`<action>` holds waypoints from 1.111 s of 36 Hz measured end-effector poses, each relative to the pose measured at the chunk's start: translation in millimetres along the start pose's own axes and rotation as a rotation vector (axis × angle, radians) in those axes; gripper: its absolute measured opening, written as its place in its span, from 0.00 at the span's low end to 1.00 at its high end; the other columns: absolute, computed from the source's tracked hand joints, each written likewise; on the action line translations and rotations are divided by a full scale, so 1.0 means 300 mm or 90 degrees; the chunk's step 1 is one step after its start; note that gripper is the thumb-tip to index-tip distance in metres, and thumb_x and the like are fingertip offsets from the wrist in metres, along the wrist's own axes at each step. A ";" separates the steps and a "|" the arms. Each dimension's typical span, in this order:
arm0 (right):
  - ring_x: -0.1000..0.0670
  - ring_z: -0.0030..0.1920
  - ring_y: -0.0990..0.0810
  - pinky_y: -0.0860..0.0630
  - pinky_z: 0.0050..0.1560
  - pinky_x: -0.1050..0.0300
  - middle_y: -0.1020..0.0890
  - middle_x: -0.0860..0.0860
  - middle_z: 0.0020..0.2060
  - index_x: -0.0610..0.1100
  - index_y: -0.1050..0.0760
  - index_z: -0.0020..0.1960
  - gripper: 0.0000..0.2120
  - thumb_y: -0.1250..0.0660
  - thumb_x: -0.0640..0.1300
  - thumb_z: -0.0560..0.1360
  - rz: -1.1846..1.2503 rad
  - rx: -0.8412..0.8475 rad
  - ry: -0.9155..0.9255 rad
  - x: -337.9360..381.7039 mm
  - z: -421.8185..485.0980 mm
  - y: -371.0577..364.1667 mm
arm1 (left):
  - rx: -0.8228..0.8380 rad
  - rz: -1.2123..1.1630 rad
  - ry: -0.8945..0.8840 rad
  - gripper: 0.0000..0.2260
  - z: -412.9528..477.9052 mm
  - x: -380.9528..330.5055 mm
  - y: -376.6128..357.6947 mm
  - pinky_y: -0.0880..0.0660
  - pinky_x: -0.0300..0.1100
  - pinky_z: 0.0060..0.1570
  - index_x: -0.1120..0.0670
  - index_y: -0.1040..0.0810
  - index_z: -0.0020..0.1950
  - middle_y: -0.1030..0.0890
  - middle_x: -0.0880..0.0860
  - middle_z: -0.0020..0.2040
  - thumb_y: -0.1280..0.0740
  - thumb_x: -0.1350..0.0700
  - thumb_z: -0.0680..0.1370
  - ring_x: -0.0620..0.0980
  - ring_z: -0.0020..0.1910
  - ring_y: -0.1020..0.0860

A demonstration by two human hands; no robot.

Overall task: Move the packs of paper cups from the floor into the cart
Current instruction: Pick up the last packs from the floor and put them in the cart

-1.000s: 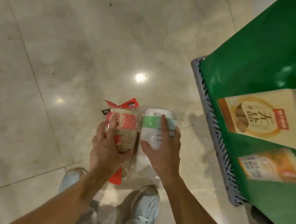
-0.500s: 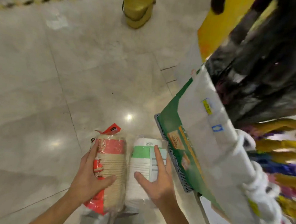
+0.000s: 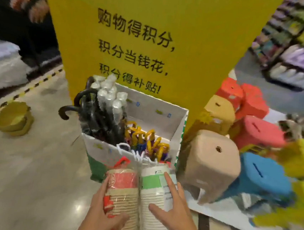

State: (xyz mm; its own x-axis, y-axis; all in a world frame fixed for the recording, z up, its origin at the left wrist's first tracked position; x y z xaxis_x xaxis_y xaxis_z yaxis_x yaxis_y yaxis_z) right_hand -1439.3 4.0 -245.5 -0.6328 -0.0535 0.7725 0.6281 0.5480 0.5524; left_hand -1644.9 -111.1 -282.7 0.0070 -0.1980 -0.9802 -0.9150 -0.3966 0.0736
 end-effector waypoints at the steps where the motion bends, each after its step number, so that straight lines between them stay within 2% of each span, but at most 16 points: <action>1: 0.53 0.85 0.48 0.38 0.74 0.59 0.45 0.56 0.81 0.75 0.50 0.79 0.48 0.21 0.56 0.74 0.018 -0.038 -0.026 -0.031 -0.057 0.053 | 0.044 0.030 -0.007 0.54 0.006 0.008 -0.047 0.22 0.33 0.52 0.35 0.40 0.73 0.19 0.33 0.57 0.16 0.55 0.55 0.37 0.55 0.18; 2: 0.52 0.85 0.47 0.39 0.78 0.54 0.46 0.54 0.83 0.76 0.50 0.79 0.48 0.20 0.57 0.73 0.034 -0.077 -0.050 -0.065 -0.117 0.103 | 0.086 0.055 -0.014 0.56 0.008 0.009 -0.093 0.21 0.40 0.57 0.32 0.42 0.75 0.21 0.35 0.62 0.15 0.51 0.55 0.42 0.60 0.19; 4: 0.50 0.84 0.42 0.37 0.79 0.49 0.42 0.55 0.81 0.81 0.51 0.76 0.48 0.20 0.61 0.71 0.045 -0.149 -0.072 -0.132 -0.237 0.197 | 0.176 0.108 -0.031 0.59 0.004 -0.004 -0.207 0.22 0.49 0.63 0.29 0.48 0.77 0.28 0.42 0.71 0.14 0.44 0.56 0.46 0.65 0.22; 7: 0.49 0.86 0.48 0.39 0.81 0.47 0.46 0.50 0.84 0.83 0.53 0.73 0.48 0.20 0.63 0.71 0.063 -0.250 -0.118 -0.240 -0.423 0.318 | 0.305 0.166 -0.047 0.61 -0.044 -0.083 -0.411 0.25 0.52 0.66 0.27 0.53 0.77 0.32 0.43 0.72 0.16 0.36 0.55 0.47 0.67 0.25; 10: 0.49 0.87 0.51 0.42 0.82 0.47 0.45 0.49 0.86 0.79 0.54 0.75 0.50 0.20 0.60 0.72 0.076 -0.348 -0.160 -0.341 -0.609 0.430 | 0.412 0.181 -0.073 0.57 -0.095 -0.156 -0.628 0.24 0.49 0.65 0.28 0.49 0.75 0.29 0.41 0.69 0.16 0.39 0.56 0.44 0.64 0.23; 14: 0.47 0.86 0.50 0.43 0.82 0.45 0.43 0.50 0.85 0.72 0.53 0.80 0.50 0.20 0.60 0.72 0.094 -0.470 -0.215 -0.482 -0.878 0.562 | 0.531 0.232 -0.144 0.59 -0.174 -0.218 -0.914 0.25 0.55 0.65 0.29 0.50 0.78 0.26 0.46 0.70 0.15 0.38 0.56 0.48 0.66 0.23; 17: 0.49 0.85 0.48 0.43 0.80 0.52 0.41 0.49 0.84 0.68 0.51 0.83 0.51 0.19 0.57 0.73 0.114 -0.553 -0.246 -0.578 -1.086 0.654 | 0.611 0.239 -0.190 0.58 -0.285 -0.309 -1.132 0.24 0.45 0.62 0.33 0.49 0.79 0.26 0.43 0.68 0.16 0.43 0.59 0.42 0.62 0.22; 19: 0.50 0.83 0.43 0.41 0.75 0.58 0.37 0.48 0.80 0.68 0.50 0.82 0.51 0.19 0.56 0.73 0.113 -0.601 -0.269 -0.638 -1.221 0.706 | 0.663 0.238 -0.226 0.58 -0.369 -0.363 -1.274 0.23 0.44 0.61 0.34 0.49 0.79 0.26 0.42 0.68 0.17 0.45 0.58 0.40 0.61 0.21; 23: 0.49 0.77 0.34 0.37 0.70 0.60 0.34 0.50 0.72 0.64 0.49 0.84 0.51 0.20 0.55 0.73 0.116 -0.675 -0.301 -0.756 -1.485 0.809 | 0.749 0.243 -0.232 0.61 -0.544 -0.407 -1.546 0.24 0.47 0.63 0.39 0.51 0.81 0.26 0.45 0.68 0.18 0.41 0.56 0.42 0.60 0.20; 28: 0.48 0.81 0.39 0.38 0.75 0.53 0.38 0.52 0.80 0.66 0.51 0.84 0.50 0.22 0.60 0.74 0.119 -0.747 -0.331 -0.950 -1.864 0.943 | 0.847 0.236 -0.238 0.62 -0.873 -0.438 -1.928 0.23 0.52 0.63 0.39 0.50 0.81 0.25 0.48 0.69 0.16 0.40 0.55 0.46 0.61 0.19; 30: 0.47 0.82 0.40 0.37 0.80 0.47 0.39 0.51 0.81 0.69 0.51 0.83 0.50 0.22 0.61 0.73 0.130 -0.784 -0.343 -1.026 -2.004 0.984 | 0.880 0.234 -0.255 0.61 -1.001 -0.441 -2.065 0.22 0.54 0.61 0.36 0.50 0.80 0.24 0.49 0.69 0.16 0.40 0.56 0.46 0.60 0.18; 32: 0.46 0.81 0.37 0.35 0.80 0.44 0.38 0.50 0.80 0.70 0.50 0.83 0.49 0.21 0.61 0.73 0.139 -0.818 -0.359 -1.091 -2.138 1.018 | 0.906 0.227 -0.283 0.59 -1.130 -0.445 -2.189 0.20 0.49 0.58 0.36 0.50 0.80 0.24 0.48 0.69 0.15 0.46 0.60 0.45 0.58 0.18; 35: 0.48 0.78 0.34 0.34 0.74 0.52 0.38 0.51 0.79 0.71 0.51 0.81 0.49 0.21 0.58 0.74 0.147 -0.860 -0.365 -1.153 -2.311 1.068 | 0.931 0.212 -0.329 0.54 -1.306 -0.456 -2.353 0.25 0.26 0.48 0.41 0.50 0.82 0.29 0.45 0.69 0.18 0.54 0.67 0.37 0.57 0.23; 37: 0.48 0.80 0.36 0.35 0.75 0.52 0.40 0.51 0.81 0.71 0.51 0.81 0.49 0.21 0.57 0.74 0.148 -0.885 -0.373 -1.199 -2.407 1.098 | 0.956 0.191 -0.331 0.52 -1.409 -0.466 -2.441 0.27 0.23 0.44 0.39 0.50 0.81 0.29 0.41 0.67 0.19 0.55 0.68 0.30 0.55 0.24; 40: 0.46 0.82 0.37 0.34 0.79 0.47 0.42 0.50 0.83 0.73 0.51 0.80 0.49 0.20 0.58 0.73 0.149 -0.924 -0.386 -1.276 -2.523 1.140 | 1.010 0.162 -0.325 0.48 -1.547 -0.477 -2.559 0.24 0.26 0.43 0.32 0.47 0.74 0.26 0.37 0.63 0.20 0.60 0.69 0.29 0.52 0.21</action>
State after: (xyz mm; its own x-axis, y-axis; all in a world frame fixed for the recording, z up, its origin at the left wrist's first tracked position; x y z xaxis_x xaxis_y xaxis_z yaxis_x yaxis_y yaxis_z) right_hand -639.5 -419.9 -115.3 -0.3203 0.4341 0.8420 0.3893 -0.7500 0.5348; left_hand -756.4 -194.4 -113.6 -0.0260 0.3055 -0.9519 -0.3483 0.8897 0.2950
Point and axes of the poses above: each hand's wrist, its own z-axis towards the middle knuckle, its own y-axis out of the back of the hand, x = y × z, the point moved 7 cm from there along z, towards the middle knuckle
